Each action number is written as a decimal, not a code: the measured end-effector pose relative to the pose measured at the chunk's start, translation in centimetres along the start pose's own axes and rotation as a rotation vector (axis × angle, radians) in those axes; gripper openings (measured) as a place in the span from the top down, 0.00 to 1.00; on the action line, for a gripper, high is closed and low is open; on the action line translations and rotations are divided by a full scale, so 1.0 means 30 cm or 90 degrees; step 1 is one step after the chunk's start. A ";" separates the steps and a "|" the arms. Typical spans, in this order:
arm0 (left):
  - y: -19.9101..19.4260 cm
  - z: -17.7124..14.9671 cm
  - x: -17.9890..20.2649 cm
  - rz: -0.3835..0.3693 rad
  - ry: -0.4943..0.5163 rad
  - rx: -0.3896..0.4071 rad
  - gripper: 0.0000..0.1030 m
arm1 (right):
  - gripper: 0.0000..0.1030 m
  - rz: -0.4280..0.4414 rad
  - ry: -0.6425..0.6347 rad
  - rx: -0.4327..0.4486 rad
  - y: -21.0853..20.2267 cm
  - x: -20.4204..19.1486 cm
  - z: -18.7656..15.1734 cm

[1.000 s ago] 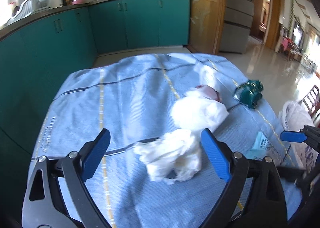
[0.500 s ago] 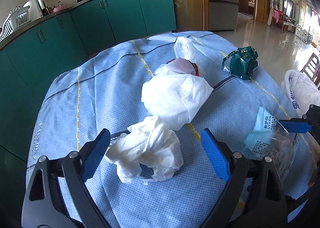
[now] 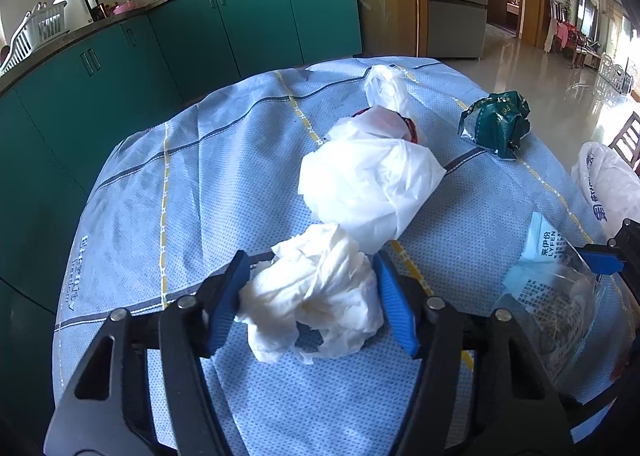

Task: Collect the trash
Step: 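Lower the snack bag with the right tool while the left tool grasps the white tissue, then lift the white tissue with the left tool while the right tool holds the snack bag, then carry the tissue and snack bag to the white bin and release both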

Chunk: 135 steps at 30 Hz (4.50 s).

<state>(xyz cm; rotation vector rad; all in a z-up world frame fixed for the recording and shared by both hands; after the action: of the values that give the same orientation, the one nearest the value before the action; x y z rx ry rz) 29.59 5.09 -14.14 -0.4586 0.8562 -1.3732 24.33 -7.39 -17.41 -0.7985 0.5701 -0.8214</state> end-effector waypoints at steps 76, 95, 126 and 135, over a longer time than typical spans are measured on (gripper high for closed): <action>-0.127 -0.130 0.028 -0.032 0.004 -0.017 0.38 | 0.28 0.000 0.067 0.024 -0.120 0.121 -0.085; -0.156 -0.101 -0.007 0.014 -0.022 0.031 0.49 | 0.33 0.017 0.053 0.063 -0.153 0.082 -0.073; -0.292 -0.035 0.050 0.019 -0.063 0.119 0.49 | 0.33 -0.013 0.077 0.133 -0.302 0.149 -0.108; -0.331 -0.010 0.132 -0.001 -0.059 0.135 0.49 | 0.33 -0.043 0.107 0.157 -0.391 0.226 -0.164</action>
<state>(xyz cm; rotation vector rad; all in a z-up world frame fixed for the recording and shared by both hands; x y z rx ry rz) 22.72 -0.42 -8.08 -0.3556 0.6260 -1.4153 19.77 -19.86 -11.82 -0.5281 0.5793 -1.0065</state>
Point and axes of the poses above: each gripper's, at about its wrist camera, not at the fingertips, and y roughly the way its jaws point, x to its right, z to its top, the point moved 2 cm from there along y, roughly the way its jaws point, and after that the axes turned 8 degrees about z, right-handed, at the moved point
